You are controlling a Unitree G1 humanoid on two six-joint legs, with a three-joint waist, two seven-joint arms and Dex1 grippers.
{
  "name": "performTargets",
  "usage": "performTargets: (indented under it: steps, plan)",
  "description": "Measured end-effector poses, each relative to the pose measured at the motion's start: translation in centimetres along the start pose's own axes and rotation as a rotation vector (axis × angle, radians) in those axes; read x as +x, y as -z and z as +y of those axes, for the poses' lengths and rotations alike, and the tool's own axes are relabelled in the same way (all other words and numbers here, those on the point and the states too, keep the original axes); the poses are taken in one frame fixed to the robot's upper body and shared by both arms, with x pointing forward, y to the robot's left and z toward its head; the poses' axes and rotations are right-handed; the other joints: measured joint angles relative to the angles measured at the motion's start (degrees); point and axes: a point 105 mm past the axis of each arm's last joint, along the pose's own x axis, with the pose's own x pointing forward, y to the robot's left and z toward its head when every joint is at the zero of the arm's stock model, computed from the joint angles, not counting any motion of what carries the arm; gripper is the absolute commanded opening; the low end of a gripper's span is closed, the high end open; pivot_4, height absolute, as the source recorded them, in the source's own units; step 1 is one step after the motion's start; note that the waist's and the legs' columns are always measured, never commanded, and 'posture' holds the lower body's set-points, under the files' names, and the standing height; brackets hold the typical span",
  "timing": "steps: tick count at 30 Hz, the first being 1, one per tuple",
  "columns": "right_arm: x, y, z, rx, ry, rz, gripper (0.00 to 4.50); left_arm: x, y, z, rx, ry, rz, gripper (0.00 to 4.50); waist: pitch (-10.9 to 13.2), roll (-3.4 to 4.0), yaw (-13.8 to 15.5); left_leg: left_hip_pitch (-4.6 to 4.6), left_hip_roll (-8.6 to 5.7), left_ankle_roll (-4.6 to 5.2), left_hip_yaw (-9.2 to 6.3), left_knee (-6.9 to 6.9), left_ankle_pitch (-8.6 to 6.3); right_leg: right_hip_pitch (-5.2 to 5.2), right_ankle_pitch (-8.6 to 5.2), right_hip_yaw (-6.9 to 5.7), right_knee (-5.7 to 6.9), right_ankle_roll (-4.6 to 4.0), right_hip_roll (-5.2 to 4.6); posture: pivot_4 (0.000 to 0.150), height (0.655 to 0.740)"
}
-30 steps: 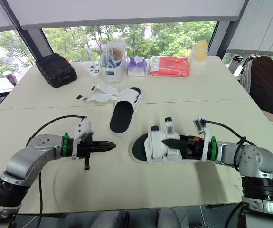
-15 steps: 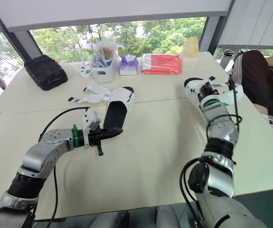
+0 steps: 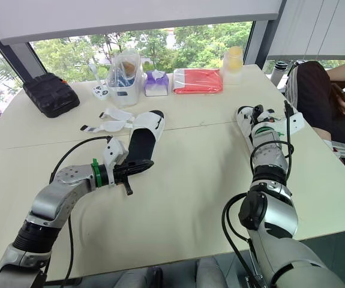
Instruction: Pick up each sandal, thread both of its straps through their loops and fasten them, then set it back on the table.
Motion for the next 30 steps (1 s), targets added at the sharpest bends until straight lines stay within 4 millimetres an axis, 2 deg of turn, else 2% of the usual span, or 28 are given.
performTargets:
  steps: [4, 6, 7, 9, 11, 13, 15, 16, 17, 21, 23, 26, 30]
  plan:
    - [-3.5, -0.4, -1.8, -0.156, -0.007, 0.013, 4.44, -0.2, -0.8, 1.2, 0.059, -0.062, 0.012, 0.0, 0.0, 0.01, 0.4, -0.03, -0.01, -0.01, -0.04, 0.02, 0.0, -0.04, -0.01, 0.02, 0.05, 0.01, 0.0, 0.15, 0.74]
    - [-5.6, -0.6, -1.9, -0.255, -0.036, 0.019, 4.44, -0.3, -1.2, 1.9, 0.08, -0.103, 0.008, 0.0, 0.0, 0.01, 0.4, -0.02, -0.02, 0.02, -0.02, 0.02, -0.01, -0.04, -0.01, 0.04, 0.05, 0.01, 0.0, 0.15, 0.74]
    - [-6.8, -0.7, -1.8, -0.315, -0.056, 0.021, 4.49, -0.4, -1.4, 2.3, 0.097, -0.129, 0.008, 0.26, 0.0, 0.02, 0.4, -0.01, -0.02, 0.06, -0.01, 0.02, -0.03, -0.04, -0.01, 0.04, 0.06, 0.02, 0.0, 0.15, 0.74]
    - [-9.2, -0.6, -1.2, -0.439, -0.119, 0.034, 4.5, -0.5, -1.7, 3.0, 0.115, -0.174, 0.009, 0.92, 0.0, 0.01, 0.2, 0.06, 0.01, 0.19, 0.03, 0.02, -0.11, -0.03, -0.01, 0.07, 0.09, 0.03, 0.04, 0.15, 0.74]
    - [-11.4, -0.1, -0.5, -0.547, -0.189, 0.062, 4.5, -0.7, -1.9, 3.1, 0.115, -0.191, 0.004, 1.78, 0.0, 0.0, 0.1, 0.09, 0.01, 0.27, 0.02, 0.02, -0.15, -0.03, -0.01, 0.08, 0.14, 0.03, 0.04, 0.15, 0.74]
    - [-14.8, 1.7, 0.2, -0.688, -0.311, 0.15, 4.5, -1.4, -2.0, 3.5, 0.152, -0.226, 0.031, 2.79, 0.0, -0.03, 0.2, 0.09, 0.08, 0.27, -0.02, 0.01, -0.16, -0.01, -0.04, 0.07, 0.14, 0.07, 0.13, 0.15, 0.74]
    - [-17.0, 3.6, 0.5, -0.717, -0.391, 0.239, 4.5, -2.1, -2.1, 4.1, 0.206, -0.262, 0.071, 3.82, 0.0, -0.05, 0.0, 0.15, 0.08, 0.27, 0.03, 0.02, -0.16, 0.03, -0.03, 0.1, 0.15, 0.08, 0.14, 0.15, 0.74]
    - [-17.6, 4.2, 0.6, -0.719, -0.421, 0.271, 4.5, -2.3, -2.2, 4.2, 0.236, -0.27, 0.088, 4.25, 0.0, -0.05, 0.1, 0.17, 0.07, 0.27, 0.04, 0.03, -0.16, 0.07, -0.03, 0.1, 0.15, 0.09, 0.12, 0.15, 0.74]
    - [-18.5, 4.8, 0.7, -0.729, -0.462, 0.305, 4.5, -2.2, -2.2, 4.3, 0.302, -0.27, 0.132, 4.41, 0.0, -0.07, 0.3, 0.2, 0.06, 0.27, 0.02, 0.07, -0.16, 0.13, -0.03, 0.09, 0.16, 0.09, 0.13, 0.15, 0.74]
    - [-22.2, 9.3, 3.2, -0.691, -0.726, 0.484, 4.5, -0.7, -3.3, 6.5, 0.579, -0.372, 0.238, 4.41, 0.0, -0.22, 1.5, 0.34, 0.07, 0.23, -0.02, 0.15, -0.12, 0.38, -0.02, 0.06, 0.07, 0.11, 0.21, 0.15, 0.74]
    - [-22.9, 10.3, 4.7, -0.691, -0.821, 0.504, 4.5, 0.1, -3.9, 8.1, 0.7, -0.446, 0.256, 4.41, 0.0, -0.25, 1.8, 0.46, 0.06, 0.23, -0.03, 0.17, -0.12, 0.51, -0.02, 0.06, 0.05, 0.12, 0.2, 0.15, 0.74]
    - [-22.5, 10.3, 6.1, -0.725, -0.887, 0.465, 4.5, 1.2, -3.8, 10.0, 0.762, -0.549, 0.251, 4.41, 0.0, -0.38, 2.0, 0.46, 0.05, 0.25, -0.07, 0.16, -0.13, 0.5, -0.01, 0.02, 0.07, 0.14, 0.18, 0.15, 0.74]
    - [-21.3, 10.4, 5.8, -0.781, -0.881, 0.452, 4.5, 2.9, -2.5, 11.3, 0.836, -0.591, 0.29, 4.41, 0.0, -0.52, 2.0, 0.11, -0.03, 0.01, -0.06, 0.17, 0.0, 0.15, 0.0, 0.01, 0.07, 0.14, 0.16, 0.15, 0.74]
